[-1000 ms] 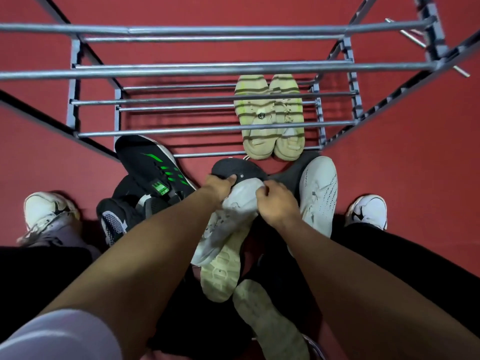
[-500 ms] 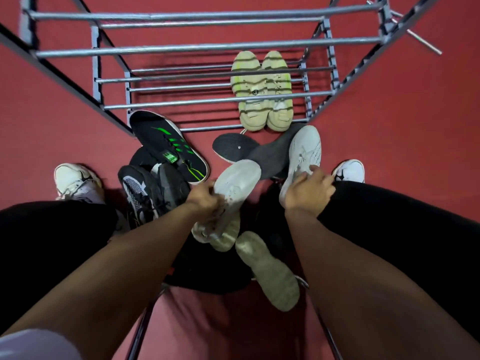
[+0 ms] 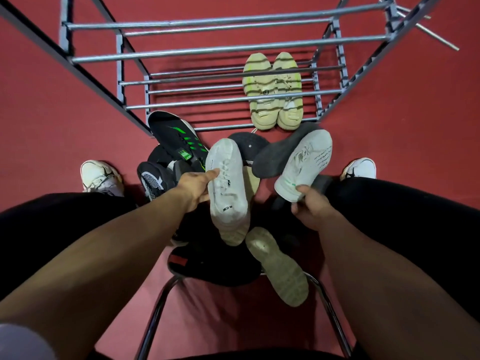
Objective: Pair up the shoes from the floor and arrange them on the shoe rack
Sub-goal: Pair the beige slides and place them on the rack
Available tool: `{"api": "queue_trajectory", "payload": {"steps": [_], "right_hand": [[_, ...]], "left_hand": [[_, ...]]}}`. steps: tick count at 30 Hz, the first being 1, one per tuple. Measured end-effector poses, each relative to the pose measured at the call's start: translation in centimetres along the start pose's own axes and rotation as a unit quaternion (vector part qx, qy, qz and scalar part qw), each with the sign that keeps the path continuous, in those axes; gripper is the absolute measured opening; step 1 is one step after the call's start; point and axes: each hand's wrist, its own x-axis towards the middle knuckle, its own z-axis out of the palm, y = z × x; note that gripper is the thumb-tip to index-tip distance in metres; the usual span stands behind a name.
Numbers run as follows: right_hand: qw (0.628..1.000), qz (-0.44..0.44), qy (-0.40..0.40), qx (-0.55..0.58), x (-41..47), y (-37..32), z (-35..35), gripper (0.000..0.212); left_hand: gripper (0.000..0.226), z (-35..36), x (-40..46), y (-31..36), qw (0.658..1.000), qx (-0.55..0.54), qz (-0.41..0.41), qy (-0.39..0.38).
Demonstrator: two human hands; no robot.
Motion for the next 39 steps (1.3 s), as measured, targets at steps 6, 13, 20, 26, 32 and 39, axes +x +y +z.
{"api": "queue_trajectory", "payload": {"steps": [6,13,20,26,32,39], "right_hand": [[0.985,0.068,-0.156,0.008,-2.4,2.0,0.8,0.007],[0.967,0.092,-0.225,-0.073,-3.8,2.7,1.8,0.012],[0.973,0.045,-0.187,-0.128,-2.7,2.2,2.1,0.026],[0.952,-0.224,0.078,-0.193,-0.2,2.8,2.6,0.045],[0.829,-0.306,0.173,-0.435,-1.8,4.8,2.1,0.023],[0.869,-0.261,0.195,-0.373,-1.8,8.2,2.3,0.027]], "left_hand": [[0.042,-0.8,0.0,0.2,0.999,0.003,0.014,0.029],[0.056,-0.4,0.8,0.5,0.997,0.037,0.002,0.073],[0.056,-0.2,-0.5,-2.4,0.998,0.032,-0.039,-0.036],[0.045,-0.9,-1.4,-5.4,0.993,0.047,0.064,0.085],[0.027,-2.8,-0.6,-5.7,0.986,0.108,0.090,0.091],[0.056,0.7,-1.5,-6.9,0.729,0.555,0.304,0.260]]}}
